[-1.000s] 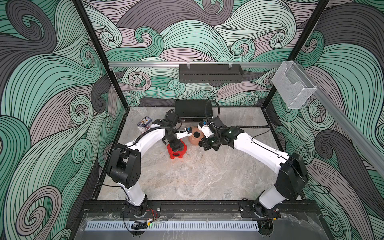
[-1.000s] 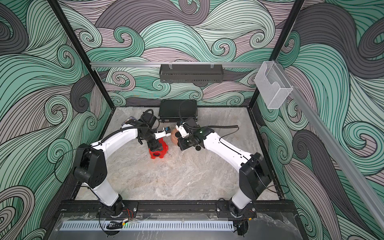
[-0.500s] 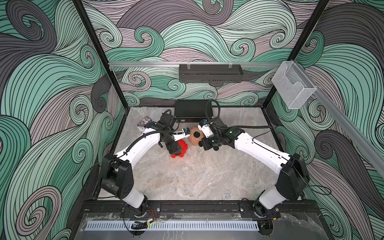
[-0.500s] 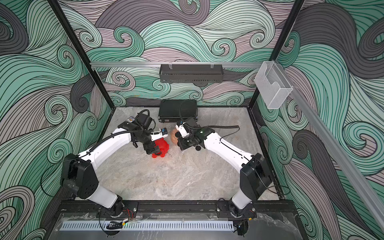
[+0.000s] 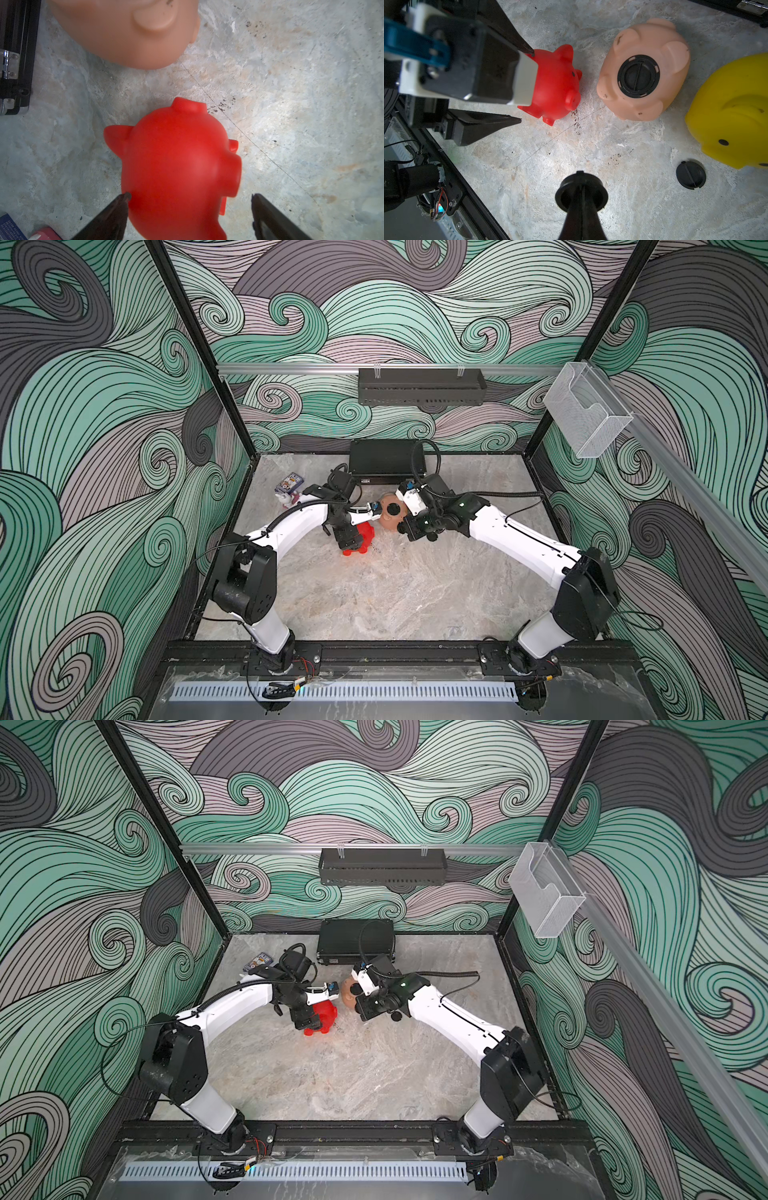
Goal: Close piggy banks
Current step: Turn over the piggy bank at the center of the board.
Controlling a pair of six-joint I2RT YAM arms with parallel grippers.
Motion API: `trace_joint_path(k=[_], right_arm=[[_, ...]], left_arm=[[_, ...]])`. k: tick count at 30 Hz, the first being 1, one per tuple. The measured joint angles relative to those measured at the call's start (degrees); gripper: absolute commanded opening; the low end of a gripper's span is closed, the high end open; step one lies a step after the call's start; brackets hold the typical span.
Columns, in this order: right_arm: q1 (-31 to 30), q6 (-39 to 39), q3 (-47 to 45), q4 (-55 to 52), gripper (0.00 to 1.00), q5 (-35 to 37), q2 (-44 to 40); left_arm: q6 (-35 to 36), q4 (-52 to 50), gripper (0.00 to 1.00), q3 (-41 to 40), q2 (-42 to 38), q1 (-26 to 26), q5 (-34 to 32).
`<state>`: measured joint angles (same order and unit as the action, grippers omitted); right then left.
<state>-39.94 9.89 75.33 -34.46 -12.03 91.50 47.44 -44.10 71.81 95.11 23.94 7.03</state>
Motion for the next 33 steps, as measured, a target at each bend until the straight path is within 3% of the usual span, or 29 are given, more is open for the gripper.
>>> trace_joint_path(k=[14, 23, 33], right_arm=[[0.0, 0.0, -0.1, 0.0, 0.0, 0.0, 0.0], [0.0, 0.0, -0.1, 0.0, 0.0, 0.0, 0.0], [0.0, 0.0, -0.1, 0.0, 0.0, -0.5, 0.0]], left_arm=[[-5.5, 4.2, 0.72, 1.4, 4.2, 0.6, -5.5], [-21.3, 2.6, 0.61, 2.5, 4.3, -0.2, 0.3], [-39.1, 1.5, 0.61, -0.9, 1.8, -1.1, 4.5]])
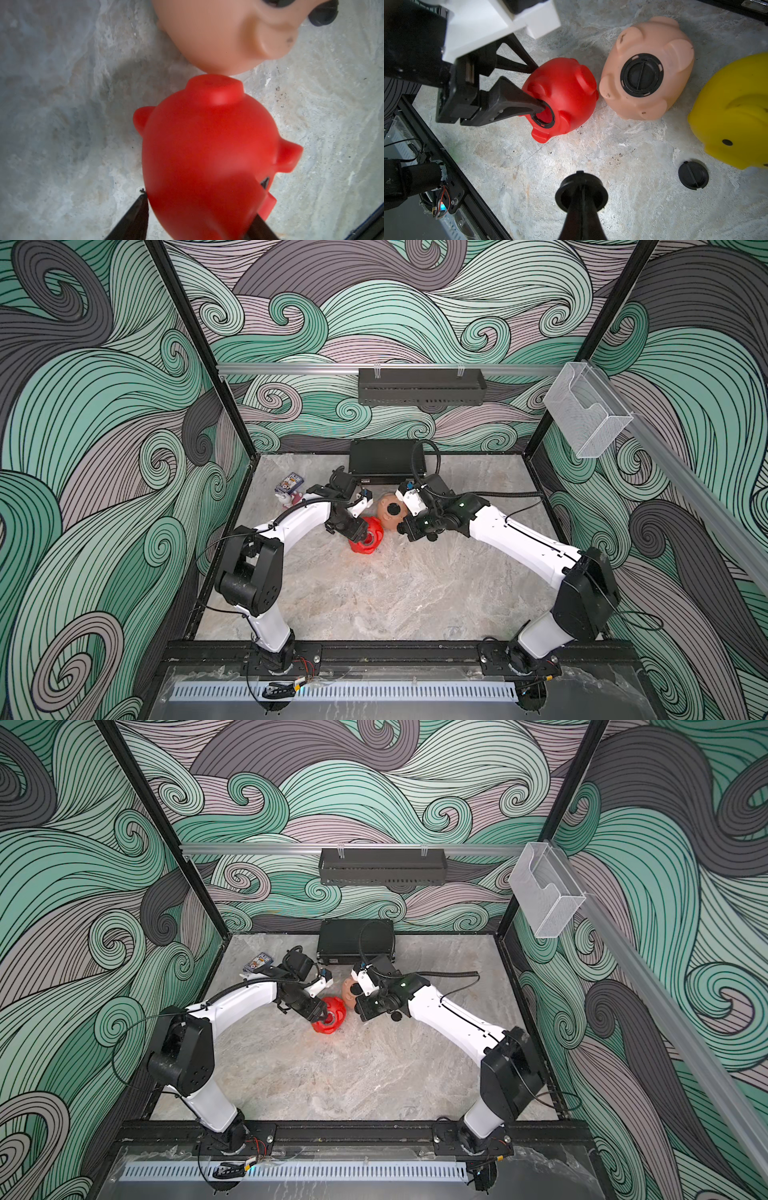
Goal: Close piggy banks
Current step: Turn over the piggy bank at the center of the board.
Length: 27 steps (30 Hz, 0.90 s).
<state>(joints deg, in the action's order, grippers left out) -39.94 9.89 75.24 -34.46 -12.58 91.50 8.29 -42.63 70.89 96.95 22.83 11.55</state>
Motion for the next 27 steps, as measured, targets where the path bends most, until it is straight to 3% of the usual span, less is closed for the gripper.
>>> trace_joint_path(k=[5, 14, 27], right_arm=[[0.0, 0.0, 0.0, 0.0, 0.0, -0.1, 0.0], [0.0, 0.0, 0.0, 0.0, 0.0, -0.5, 0.0], [-0.4, 0.0, 0.0, -0.1, 0.0, -1.0, 0.0]], left_arm=[[-9.4, 0.7, 0.61, -6.9, -5.2, -1.1, 1.9], [-21.6, 4.7, 0.7, -16.0, -10.9, -2.9, 6.1], [-24.6, 5.5, 0.75, -16.3, -17.7, -6.4, 8.7]])
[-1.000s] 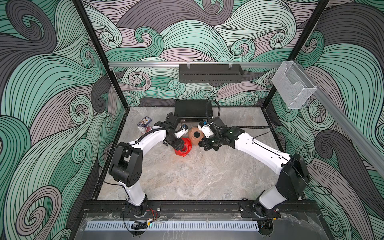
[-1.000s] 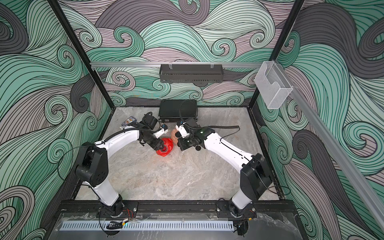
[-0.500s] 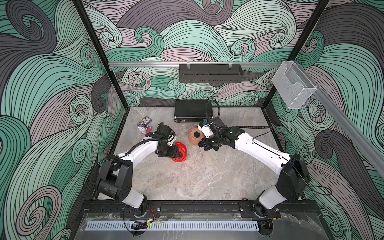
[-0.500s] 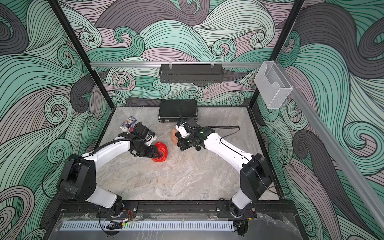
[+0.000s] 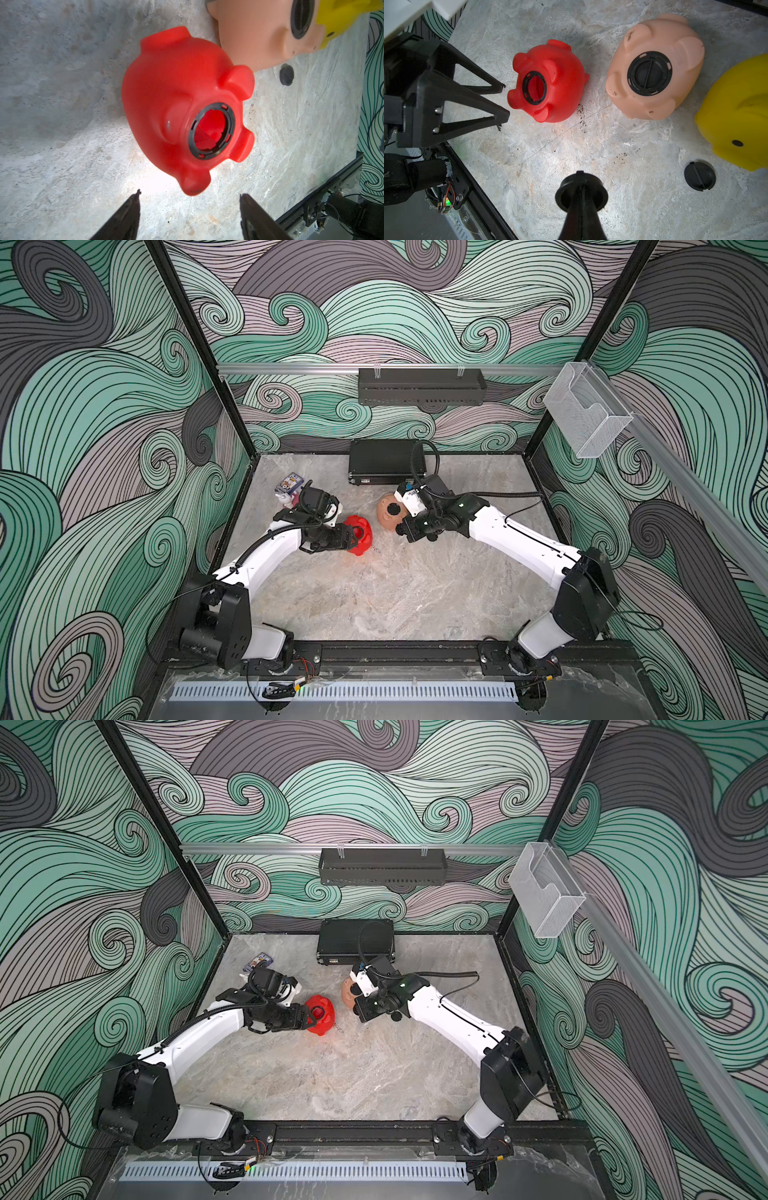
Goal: Close piggy banks
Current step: Turn over the piggy bank at the center of the board, then insert the knob into the piggy bank.
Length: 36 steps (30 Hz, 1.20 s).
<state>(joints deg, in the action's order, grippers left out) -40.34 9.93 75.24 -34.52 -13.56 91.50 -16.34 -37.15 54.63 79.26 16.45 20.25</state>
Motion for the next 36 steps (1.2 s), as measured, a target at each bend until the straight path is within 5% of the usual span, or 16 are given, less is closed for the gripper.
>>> trace_joint_path(k=[13, 23, 36], right_arm=[[-1.1, 2.0, 0.3, -0.1, 0.0, -0.1, 0.2], [-6.6, 14.7, 7.9, 0.2, 0.0, 1.7, 5.6], [-11.2, 28.4, 24.3, -4.5, 0.0, 8.5, 20.5]], left_arm=[[-2.4, -0.3, 0.7, 0.0, -6.2, -2.1, -1.6], [-10.7, 1.8, 0.72, -7.4, -23.0, -5.6, -11.0], [-11.0, -0.6, 0.71, -8.6, -27.3, -7.2, -16.2]])
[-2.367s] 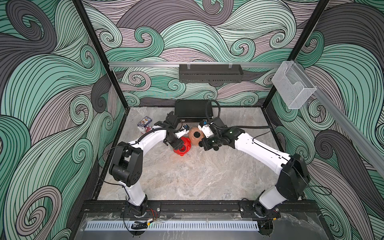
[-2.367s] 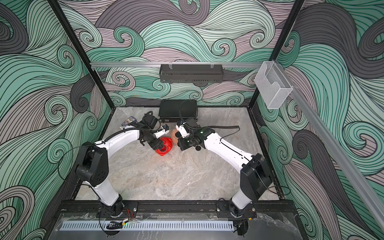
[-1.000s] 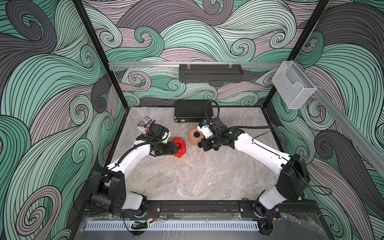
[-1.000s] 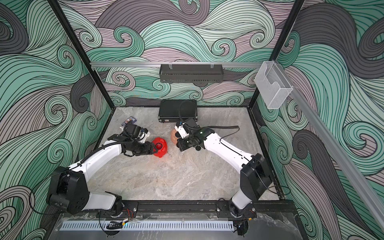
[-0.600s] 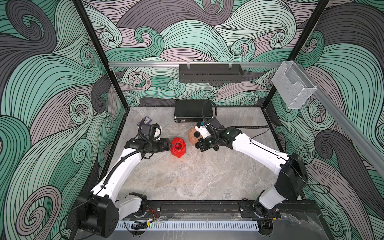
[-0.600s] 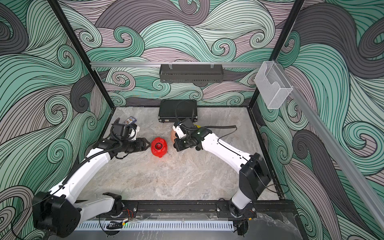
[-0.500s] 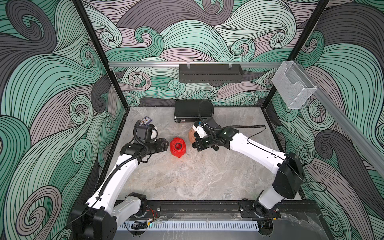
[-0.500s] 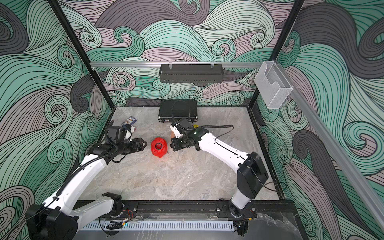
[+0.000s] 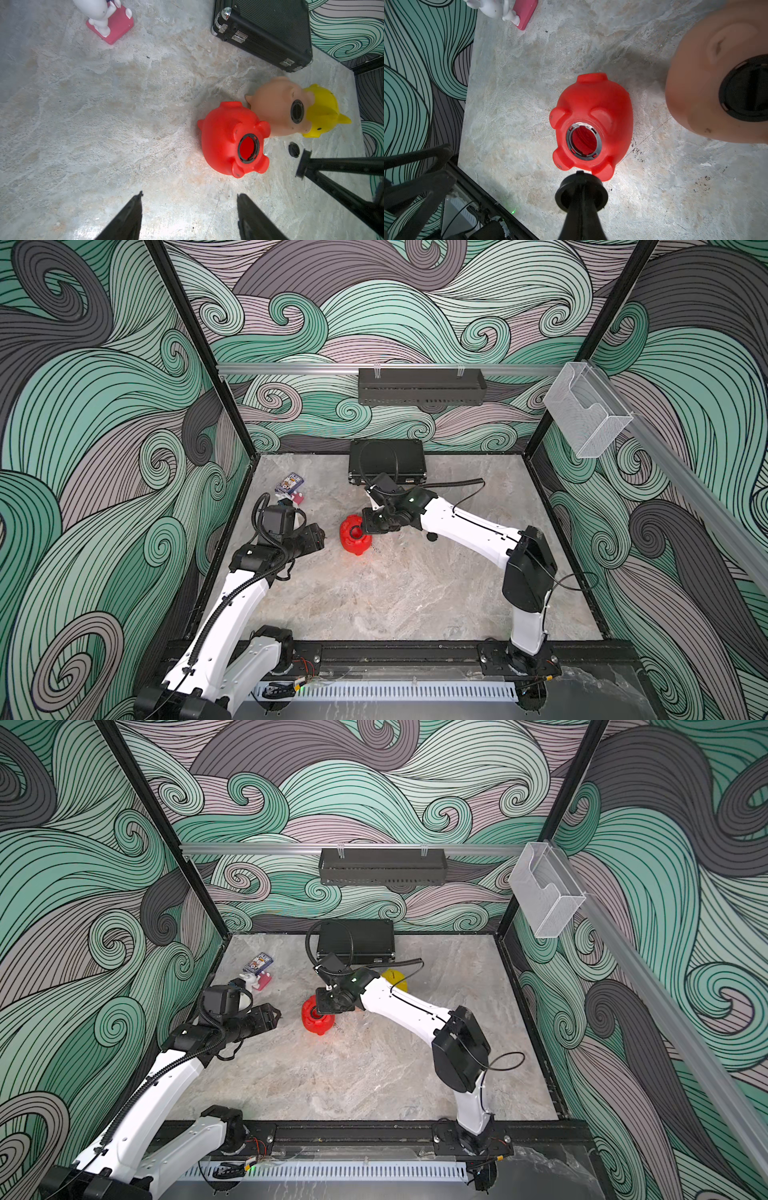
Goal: Close piggy banks
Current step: Insert the knob into the piggy bank.
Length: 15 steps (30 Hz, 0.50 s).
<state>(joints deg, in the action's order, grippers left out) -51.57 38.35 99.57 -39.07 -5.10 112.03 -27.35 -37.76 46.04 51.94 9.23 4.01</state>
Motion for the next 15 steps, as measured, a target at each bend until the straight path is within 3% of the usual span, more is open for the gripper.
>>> trace_joint_path(k=[15], right_arm=[[-2.6, 2.8, 13.2, -8.7, 0.0, 5.8, 10.0]], left_arm=[[1.3, -0.9, 0.71, 0.0, -1.2, -1.5, -0.6]])
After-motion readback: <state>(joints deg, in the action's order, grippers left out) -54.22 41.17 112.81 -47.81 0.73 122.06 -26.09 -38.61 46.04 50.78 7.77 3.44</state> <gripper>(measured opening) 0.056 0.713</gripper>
